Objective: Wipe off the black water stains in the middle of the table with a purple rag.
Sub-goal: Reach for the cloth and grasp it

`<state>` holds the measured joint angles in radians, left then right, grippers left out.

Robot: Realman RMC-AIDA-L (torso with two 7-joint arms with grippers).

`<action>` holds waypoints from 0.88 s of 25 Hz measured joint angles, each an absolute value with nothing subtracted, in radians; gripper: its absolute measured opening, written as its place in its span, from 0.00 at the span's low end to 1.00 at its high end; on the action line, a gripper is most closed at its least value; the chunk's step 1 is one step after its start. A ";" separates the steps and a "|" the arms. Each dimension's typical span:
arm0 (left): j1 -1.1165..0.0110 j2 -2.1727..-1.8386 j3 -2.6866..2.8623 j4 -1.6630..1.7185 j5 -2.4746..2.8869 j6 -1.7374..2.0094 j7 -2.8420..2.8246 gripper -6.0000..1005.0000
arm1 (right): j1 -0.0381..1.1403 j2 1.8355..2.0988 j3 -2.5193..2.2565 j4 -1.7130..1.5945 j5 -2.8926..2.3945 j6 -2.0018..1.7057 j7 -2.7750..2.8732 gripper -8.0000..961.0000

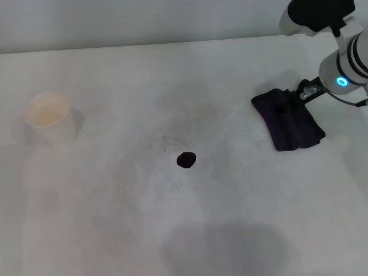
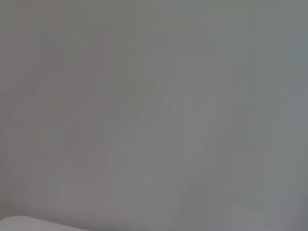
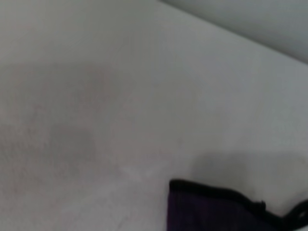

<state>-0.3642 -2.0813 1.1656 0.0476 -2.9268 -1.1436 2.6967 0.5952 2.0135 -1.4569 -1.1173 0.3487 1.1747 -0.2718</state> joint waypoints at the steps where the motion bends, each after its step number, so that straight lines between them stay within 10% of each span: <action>1: -0.366 -2.081 1.166 0.048 -2.927 -1.143 2.697 0.89 | 0.597 2.014 -1.457 -1.110 0.348 1.174 -0.271 0.89; 19: -0.380 -2.082 1.164 0.048 -2.928 -1.141 2.696 0.89 | 0.624 2.017 -1.457 -0.998 0.348 1.128 -0.259 0.89; 22: -0.381 -2.082 1.164 0.051 -2.928 -1.141 2.695 0.89 | 0.641 2.017 -1.457 -0.969 0.349 1.126 -0.259 0.66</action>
<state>-0.3812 -2.0817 1.1642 0.0511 -2.9284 -1.1411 2.6950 0.6409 2.0173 -1.4572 -0.9687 0.3494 1.1260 -0.2592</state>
